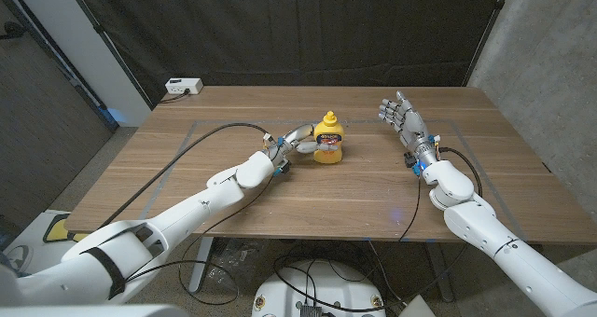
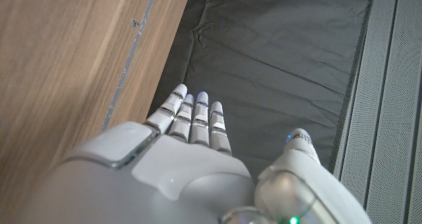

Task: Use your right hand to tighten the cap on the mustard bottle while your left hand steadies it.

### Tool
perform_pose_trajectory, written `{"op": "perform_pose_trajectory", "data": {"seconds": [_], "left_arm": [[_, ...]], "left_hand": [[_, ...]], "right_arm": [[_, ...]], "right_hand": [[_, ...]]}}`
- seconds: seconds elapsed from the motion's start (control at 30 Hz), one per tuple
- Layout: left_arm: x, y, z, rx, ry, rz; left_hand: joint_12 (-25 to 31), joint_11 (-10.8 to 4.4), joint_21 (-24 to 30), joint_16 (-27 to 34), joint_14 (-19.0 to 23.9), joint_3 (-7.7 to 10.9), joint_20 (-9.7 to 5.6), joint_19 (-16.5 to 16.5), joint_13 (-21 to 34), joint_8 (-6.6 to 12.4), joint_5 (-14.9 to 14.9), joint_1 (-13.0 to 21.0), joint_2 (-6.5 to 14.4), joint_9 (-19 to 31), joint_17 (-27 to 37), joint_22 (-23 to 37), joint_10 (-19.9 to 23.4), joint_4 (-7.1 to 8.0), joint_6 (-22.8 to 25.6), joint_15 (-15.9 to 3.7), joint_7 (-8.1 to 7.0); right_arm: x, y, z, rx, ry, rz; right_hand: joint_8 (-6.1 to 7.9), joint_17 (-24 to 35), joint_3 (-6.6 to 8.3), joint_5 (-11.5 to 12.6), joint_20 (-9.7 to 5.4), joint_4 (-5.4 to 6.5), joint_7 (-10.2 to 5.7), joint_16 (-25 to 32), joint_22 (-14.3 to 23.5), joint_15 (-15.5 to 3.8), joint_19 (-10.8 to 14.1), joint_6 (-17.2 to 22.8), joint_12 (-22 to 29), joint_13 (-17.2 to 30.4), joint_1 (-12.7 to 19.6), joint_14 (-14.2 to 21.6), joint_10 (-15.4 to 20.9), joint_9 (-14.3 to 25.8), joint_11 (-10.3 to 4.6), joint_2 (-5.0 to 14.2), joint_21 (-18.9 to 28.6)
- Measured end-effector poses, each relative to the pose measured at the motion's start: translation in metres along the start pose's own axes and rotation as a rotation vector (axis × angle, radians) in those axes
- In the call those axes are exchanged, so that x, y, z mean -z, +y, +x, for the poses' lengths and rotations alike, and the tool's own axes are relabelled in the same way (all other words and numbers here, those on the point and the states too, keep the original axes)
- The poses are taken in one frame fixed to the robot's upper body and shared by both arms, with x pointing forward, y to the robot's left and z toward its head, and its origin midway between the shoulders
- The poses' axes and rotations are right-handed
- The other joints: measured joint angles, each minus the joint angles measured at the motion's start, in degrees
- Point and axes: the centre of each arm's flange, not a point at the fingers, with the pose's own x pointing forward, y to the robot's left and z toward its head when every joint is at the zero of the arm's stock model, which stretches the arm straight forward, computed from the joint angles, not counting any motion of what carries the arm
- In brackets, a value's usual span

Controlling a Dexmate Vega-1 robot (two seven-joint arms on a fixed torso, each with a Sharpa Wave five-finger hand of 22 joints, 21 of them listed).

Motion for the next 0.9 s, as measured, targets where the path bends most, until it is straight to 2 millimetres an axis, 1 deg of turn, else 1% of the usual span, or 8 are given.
{"op": "perform_pose_trajectory", "data": {"seconds": [0.17, 0.27, 0.3, 0.37, 0.43, 0.57, 0.7, 0.9], "left_arm": [[0.000, -0.004, 0.003, -0.004, -0.008, -0.020], [-0.001, -0.005, 0.004, -0.024, -0.017, -0.036], [-0.002, -0.004, 0.005, -0.035, -0.022, -0.043], [-0.001, -0.005, 0.004, -0.053, -0.018, -0.061], [-0.001, -0.005, 0.004, -0.063, -0.016, -0.074], [-0.001, -0.002, 0.003, -0.083, 0.005, -0.103], [-0.002, 0.002, 0.002, -0.091, 0.023, -0.119], [-0.003, 0.009, 0.003, -0.095, 0.066, -0.141]], "left_hand": [[0.4, -1.17, 0.9, 0.5, 5.1, 2.32, -1.17, 4.1, 0.0, 0.82, -1.6, 4.3, 2.4, 0.0, 0.0, 0.0, 5.0, -0.97, 5.1, -0.20, -0.96], [0.7, -1.63, 1.5, 0.5, 9.3, 4.23, -1.56, 7.0, 0.0, 1.63, -3.1, 7.2, 3.9, 0.0, 0.0, 0.0, 9.5, -1.24, 9.7, -0.54, -1.21], [0.8, -1.58, 1.8, 0.8, 11.0, 5.04, -1.69, 8.1, 0.0, 1.76, -3.8, 8.0, 4.6, 0.0, 0.0, 0.0, 11.1, -1.23, 11.3, -0.68, -1.33], [0.8, -0.69, 2.3, 0.9, 14.0, 6.49, -1.82, 10.1, -0.1, 2.47, -4.8, 9.3, 6.0, 0.0, -0.2, 0.0, 14.0, -1.20, 12.8, -0.99, -2.61], [0.8, 0.69, 2.9, 0.9, 18.1, 7.36, -2.09, 12.4, -0.1, 2.88, -5.5, 9.4, 6.1, -0.1, -0.3, 0.0, 17.7, -1.64, 16.5, -1.56, -2.12], [1.0, 1.93, 4.0, 0.9, 24.0, 8.37, -2.61, 16.6, -0.3, 2.99, -5.7, 9.4, 6.1, -0.3, -0.6, 0.0, 22.9, -2.64, 21.6, -3.34, -1.02], [1.1, 2.22, 4.3, 0.9, 26.3, 8.98, -2.84, 18.4, -0.3, 2.99, -5.7, 9.4, 6.1, -0.3, -0.7, 0.0, 24.4, -2.97, 23.0, -4.21, -0.79], [1.1, 2.41, 4.4, 0.9, 27.1, 9.37, -3.10, 18.7, -0.2, 2.98, -5.7, 9.4, 6.1, -0.2, -0.6, 0.0, 25.2, -3.36, 23.5, -4.60, -0.70]], "right_arm": [[0.001, 0.000, 0.001, 0.000, 0.002, 0.003], [0.002, 0.000, 0.001, -0.003, 0.003, 0.004], [0.002, 0.000, 0.001, -0.003, 0.003, 0.004], [0.002, 0.000, 0.001, -0.004, 0.004, 0.006], [0.002, 0.000, 0.002, -0.005, 0.004, 0.006], [0.002, 0.000, 0.002, -0.007, 0.003, 0.006], [0.001, 0.000, 0.003, -0.013, 0.001, 0.005], [0.000, 0.001, 0.005, -0.022, -0.001, 0.005]], "right_hand": [[0.00, 0.0, 0.00, 0.0, 0.00, 0.00, 0.00, 0.0, 0.0, 0.00, 0.0, 0.0, -0.4, 0.0, 0.0, 0.0, 0.0, 0.0, 0.02, 0.00, -0.3], [0.00, 0.0, 0.00, 0.0, 0.00, 0.00, 0.00, 0.0, 0.0, 0.00, 0.0, 0.0, -0.4, 0.0, 0.0, 0.0, 0.0, 0.0, 0.02, 0.00, -0.4], [0.00, 0.0, 0.00, 0.0, 0.00, 0.00, 0.00, 0.0, 0.0, 0.00, 0.0, 0.0, -0.4, 0.0, 0.0, 0.0, 0.0, 0.0, 0.02, 0.00, -0.4], [0.00, 0.0, 0.00, 0.0, 0.00, 0.00, 0.00, 0.0, 0.0, -0.01, 0.0, 0.0, -0.4, 0.0, 0.0, 0.0, 0.0, 0.0, 0.02, 0.00, -0.4], [0.00, 0.0, 0.00, 0.0, 0.00, 0.00, 0.00, 0.0, 0.0, -0.01, 0.0, 0.0, -0.4, 0.0, 0.0, 0.0, 0.0, 0.0, 0.02, 0.00, -0.4], [0.00, 0.0, 0.00, 0.0, 0.00, 0.00, 0.00, 0.0, 0.0, -0.01, 0.0, 0.0, -0.4, 0.0, 0.0, 0.0, 0.0, 0.0, 0.02, 0.00, -0.4], [0.00, 0.0, 0.00, 0.0, 0.00, 0.00, 0.00, 0.0, 0.0, -0.01, 0.0, 0.0, -0.4, 0.0, 0.0, 0.0, 0.0, 0.0, 0.02, 0.00, -0.6], [0.00, 0.0, 0.00, 0.0, 0.00, 0.00, -0.31, -0.2, 0.0, -0.01, 0.0, 0.3, -0.4, 0.0, 0.0, 0.0, 0.0, 0.0, 0.02, 0.00, -0.6]]}}
